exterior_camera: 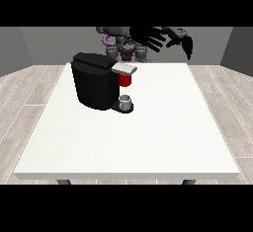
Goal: Insert the coffee pod into the coffee machine and close the lid
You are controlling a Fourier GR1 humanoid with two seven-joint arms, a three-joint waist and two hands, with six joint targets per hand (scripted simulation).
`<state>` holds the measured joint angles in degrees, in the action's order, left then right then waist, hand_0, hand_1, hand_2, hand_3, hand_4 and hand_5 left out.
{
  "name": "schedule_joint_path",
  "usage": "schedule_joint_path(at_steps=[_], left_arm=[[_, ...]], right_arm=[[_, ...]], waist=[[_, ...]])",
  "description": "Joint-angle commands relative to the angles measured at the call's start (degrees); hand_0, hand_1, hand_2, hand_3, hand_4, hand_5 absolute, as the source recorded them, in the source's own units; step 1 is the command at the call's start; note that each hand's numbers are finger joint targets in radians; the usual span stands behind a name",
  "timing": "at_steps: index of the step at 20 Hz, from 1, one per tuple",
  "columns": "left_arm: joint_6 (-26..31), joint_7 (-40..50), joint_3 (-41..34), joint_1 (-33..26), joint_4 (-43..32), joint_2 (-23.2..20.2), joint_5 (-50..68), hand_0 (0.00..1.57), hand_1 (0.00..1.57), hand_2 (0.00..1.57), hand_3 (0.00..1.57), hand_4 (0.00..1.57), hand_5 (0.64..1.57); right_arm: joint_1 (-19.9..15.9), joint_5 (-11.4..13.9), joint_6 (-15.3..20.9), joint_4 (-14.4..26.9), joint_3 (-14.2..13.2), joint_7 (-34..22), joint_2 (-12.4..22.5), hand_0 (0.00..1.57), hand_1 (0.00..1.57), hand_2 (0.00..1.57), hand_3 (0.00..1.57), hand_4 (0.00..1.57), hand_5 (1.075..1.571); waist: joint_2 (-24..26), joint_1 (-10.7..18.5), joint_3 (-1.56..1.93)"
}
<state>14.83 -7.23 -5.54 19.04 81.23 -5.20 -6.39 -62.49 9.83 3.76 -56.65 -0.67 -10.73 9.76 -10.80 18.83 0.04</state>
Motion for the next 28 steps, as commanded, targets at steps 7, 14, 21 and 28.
schedule_joint_path(at_steps=[7,14,21,28], left_arm=[[2.1,1.4,-0.9,2.9,0.7,-1.4,2.6,0.00,0.00,0.00,0.00,0.40,1.571],[3.3,-0.2,-0.3,2.2,3.6,-1.4,3.7,0.00,0.00,0.00,0.00,0.36,1.571],[3.3,2.0,-2.9,6.8,2.4,-2.9,5.8,0.00,0.00,0.00,0.00,0.31,1.571],[4.0,0.7,-0.8,3.4,3.7,-2.1,5.1,0.00,0.00,0.00,0.00,0.35,1.571]], right_arm=[[-10.3,2.3,0.4,6.2,-1.1,0.8,0.2,0.00,0.00,0.00,0.00,0.00,1.571],[-11.7,3.0,0.8,10.2,-2.7,5.3,1.7,0.00,0.00,0.00,0.00,0.00,1.571],[-15.4,2.6,1.1,12.9,-3.6,5.1,0.0,0.00,0.00,0.00,0.00,0.13,1.571],[-12.6,1.5,1.9,13.3,-4.3,12.0,-2.8,0.00,0.00,0.00,0.00,0.00,1.571]], waist=[[-3.6,3.5,-0.06],[-6.7,6.3,-0.06],[-8.5,5.2,-0.07],[-7.8,4.5,-0.05]])
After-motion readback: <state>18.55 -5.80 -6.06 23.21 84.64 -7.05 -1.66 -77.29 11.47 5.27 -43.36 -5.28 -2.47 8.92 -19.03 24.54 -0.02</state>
